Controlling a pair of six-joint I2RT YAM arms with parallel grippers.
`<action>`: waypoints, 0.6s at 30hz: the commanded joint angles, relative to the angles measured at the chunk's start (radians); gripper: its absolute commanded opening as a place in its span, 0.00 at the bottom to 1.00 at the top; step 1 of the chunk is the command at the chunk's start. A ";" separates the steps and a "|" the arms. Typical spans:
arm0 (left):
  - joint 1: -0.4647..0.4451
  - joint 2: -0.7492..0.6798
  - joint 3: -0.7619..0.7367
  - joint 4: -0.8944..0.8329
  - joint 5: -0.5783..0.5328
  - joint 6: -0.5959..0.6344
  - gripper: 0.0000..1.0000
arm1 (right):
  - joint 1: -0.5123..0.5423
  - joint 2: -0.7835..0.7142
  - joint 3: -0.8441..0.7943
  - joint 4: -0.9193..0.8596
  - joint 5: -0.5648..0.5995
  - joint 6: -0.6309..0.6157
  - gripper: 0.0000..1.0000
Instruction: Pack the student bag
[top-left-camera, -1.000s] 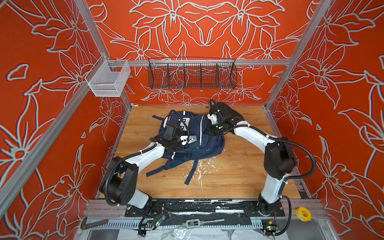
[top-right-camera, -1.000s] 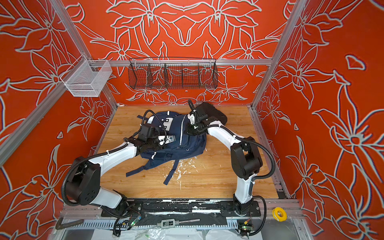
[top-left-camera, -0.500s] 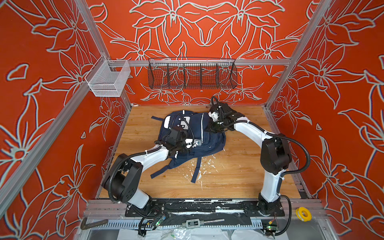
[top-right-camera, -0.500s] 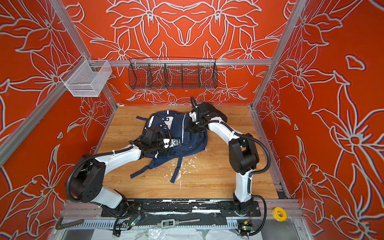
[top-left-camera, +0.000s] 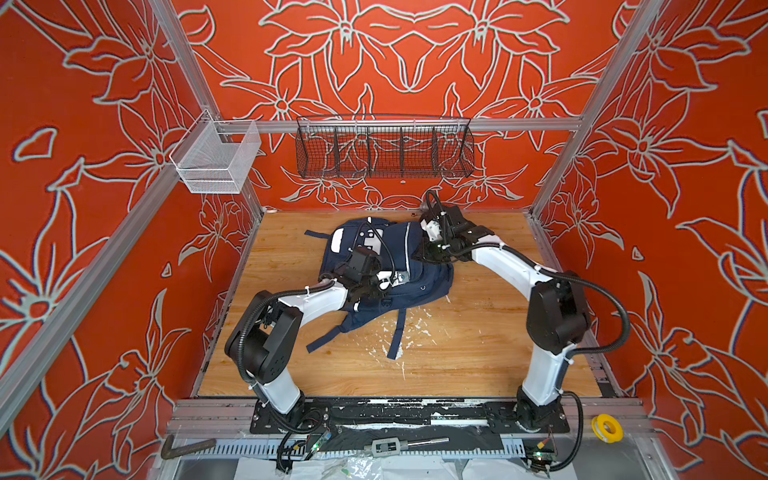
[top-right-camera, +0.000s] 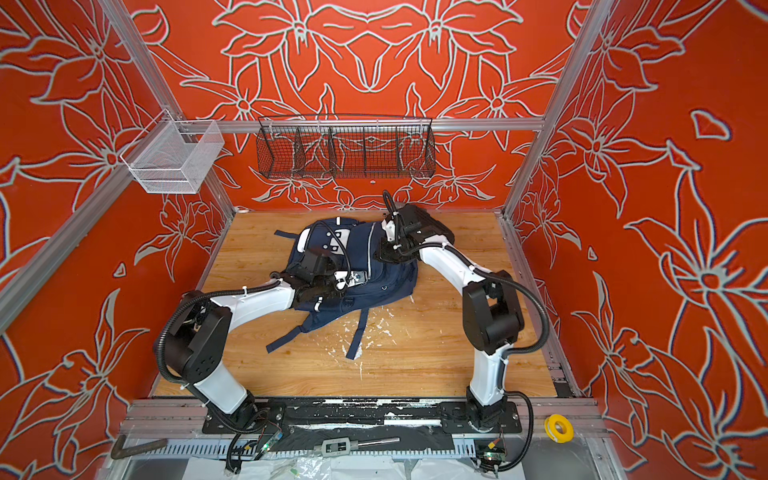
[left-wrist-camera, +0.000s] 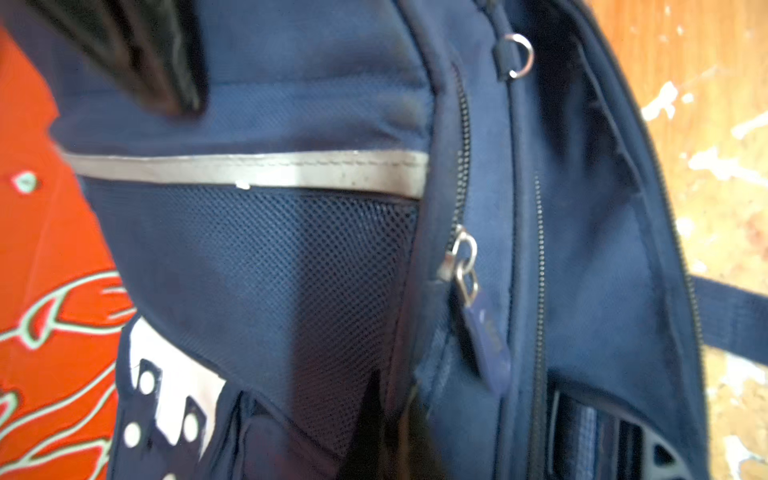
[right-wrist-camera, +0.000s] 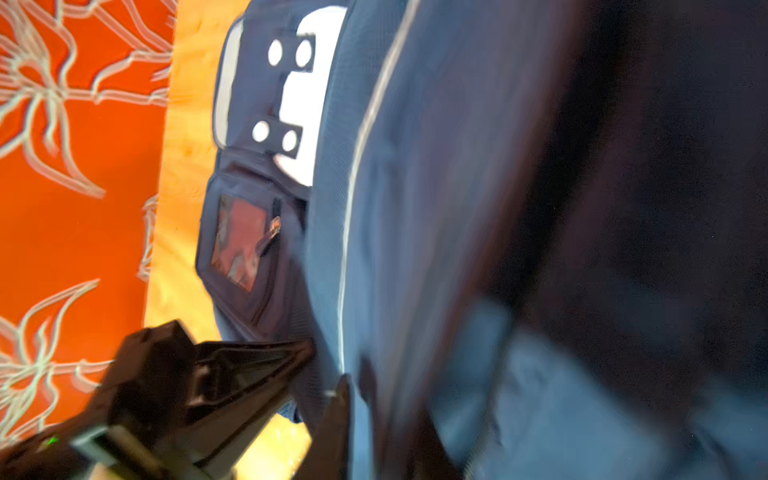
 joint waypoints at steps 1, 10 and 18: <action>0.001 -0.041 0.091 -0.164 0.037 -0.128 0.00 | 0.012 -0.208 -0.096 0.156 0.249 -0.072 0.46; 0.001 0.000 0.395 -0.499 0.167 -0.374 0.00 | 0.174 -0.420 -0.401 0.381 0.404 -0.221 0.40; 0.000 0.054 0.513 -0.605 0.268 -0.545 0.00 | 0.358 -0.427 -0.606 0.668 0.545 -0.301 0.31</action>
